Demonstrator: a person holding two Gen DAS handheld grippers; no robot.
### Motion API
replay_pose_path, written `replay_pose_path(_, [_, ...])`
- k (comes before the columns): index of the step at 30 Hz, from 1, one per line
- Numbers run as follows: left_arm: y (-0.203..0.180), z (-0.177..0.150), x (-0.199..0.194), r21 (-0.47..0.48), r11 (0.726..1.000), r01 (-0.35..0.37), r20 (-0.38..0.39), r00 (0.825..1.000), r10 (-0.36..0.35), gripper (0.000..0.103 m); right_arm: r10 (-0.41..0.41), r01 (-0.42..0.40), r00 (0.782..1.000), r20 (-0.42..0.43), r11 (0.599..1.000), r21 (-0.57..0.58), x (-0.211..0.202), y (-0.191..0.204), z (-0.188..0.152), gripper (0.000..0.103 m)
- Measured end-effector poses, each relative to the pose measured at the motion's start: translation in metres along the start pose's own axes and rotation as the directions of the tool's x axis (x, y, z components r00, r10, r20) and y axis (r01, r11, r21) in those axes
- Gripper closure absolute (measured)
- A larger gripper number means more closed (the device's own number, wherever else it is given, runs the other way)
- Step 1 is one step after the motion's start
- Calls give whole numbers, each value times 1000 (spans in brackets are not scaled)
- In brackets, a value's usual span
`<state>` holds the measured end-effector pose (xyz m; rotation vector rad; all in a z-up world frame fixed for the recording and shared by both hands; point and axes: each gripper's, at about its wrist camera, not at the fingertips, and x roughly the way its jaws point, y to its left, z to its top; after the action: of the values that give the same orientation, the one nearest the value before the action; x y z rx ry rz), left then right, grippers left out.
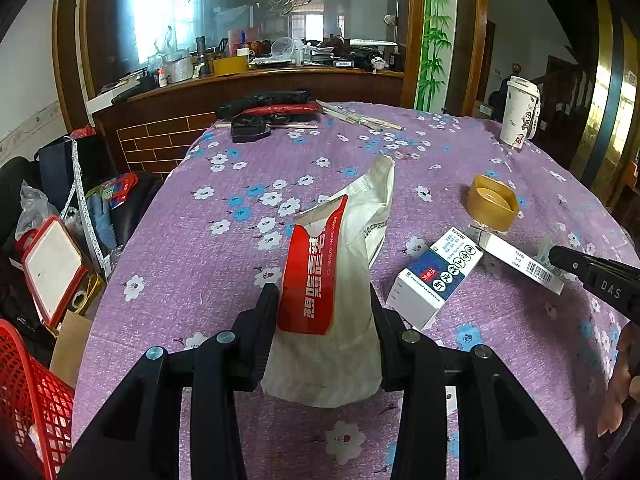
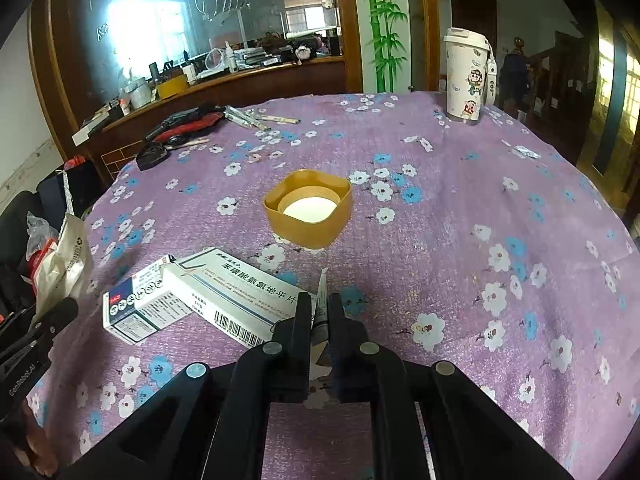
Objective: Collect trash
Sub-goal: 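Hold the medicine box raised in the right tool above the table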
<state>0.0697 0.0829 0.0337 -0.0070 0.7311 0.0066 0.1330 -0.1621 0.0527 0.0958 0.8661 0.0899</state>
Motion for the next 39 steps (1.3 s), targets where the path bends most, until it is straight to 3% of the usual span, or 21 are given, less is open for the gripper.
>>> replay_pose_path(3, [0, 0, 0, -2, 1000, 1, -2, 1000, -1, 64, 28, -28, 1000, -8, 999, 27, 2, -5, 1, 91])
replay_pose_path(7, [2, -1, -2, -3, 1000, -1, 4, 1000, 1, 64, 97, -94, 995, -20, 990, 108, 2, -18, 3, 79])
replay_pose_path(11, [2, -2, -2, -2, 1000, -1, 2, 1000, 1, 64, 157, -146, 986, -55, 973, 176, 9, -28, 1, 77])
replay_pose_path(19, [2, -2, -2, 0, 1000, 0, 1, 1000, 0, 64, 130, -115, 989, -73, 977, 179, 15, -27, -1, 77])
replay_pose_path(21, [2, -2, -3, 2, 1000, 0, 2, 1000, 0, 64, 132, -119, 989, -66, 978, 171, 15, -26, -2, 81])
replay_pose_path(22, [1, -2, -2, 3, 1000, 1, 2, 1000, -1, 64, 140, -128, 988, -64, 978, 165, 14, -24, -2, 92])
replay_pose_path(23, [1, -3, -2, 4, 1000, 1, 3, 1000, -1, 64, 142, -131, 988, -61, 979, 156, 13, -22, -2, 95])
replay_pose_path(30, [0, -2, -6, -5, 1000, 5, 22, 1000, -5, 64, 84, -90, 994, 73, 992, 93, -17, -12, 2, 97])
replay_pose_path(39, [1, -1, -8, -4, 1000, 5, 32, 999, -5, 64, 120, -138, 972, 201, 987, 79, -48, -7, 6, 97])
